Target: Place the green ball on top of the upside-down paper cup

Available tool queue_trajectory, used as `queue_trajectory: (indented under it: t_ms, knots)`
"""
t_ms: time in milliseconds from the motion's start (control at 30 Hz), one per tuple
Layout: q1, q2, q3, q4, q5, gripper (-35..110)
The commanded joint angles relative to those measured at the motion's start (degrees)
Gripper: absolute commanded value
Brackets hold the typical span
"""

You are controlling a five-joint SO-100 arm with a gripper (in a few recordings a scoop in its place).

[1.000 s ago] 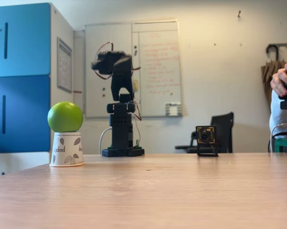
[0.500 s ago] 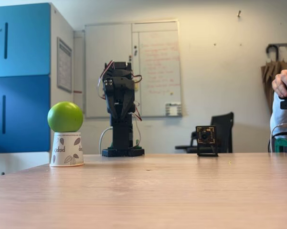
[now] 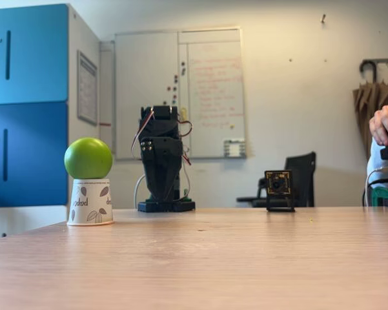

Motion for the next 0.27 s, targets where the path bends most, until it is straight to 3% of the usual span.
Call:
queue_trajectory:
  t_ms: [0,233]
  knots:
    - [0.79,2.81,2.11,-0.53,-0.35,0]
    - [1.14,2.81,4.48,-0.26,-0.35,0]
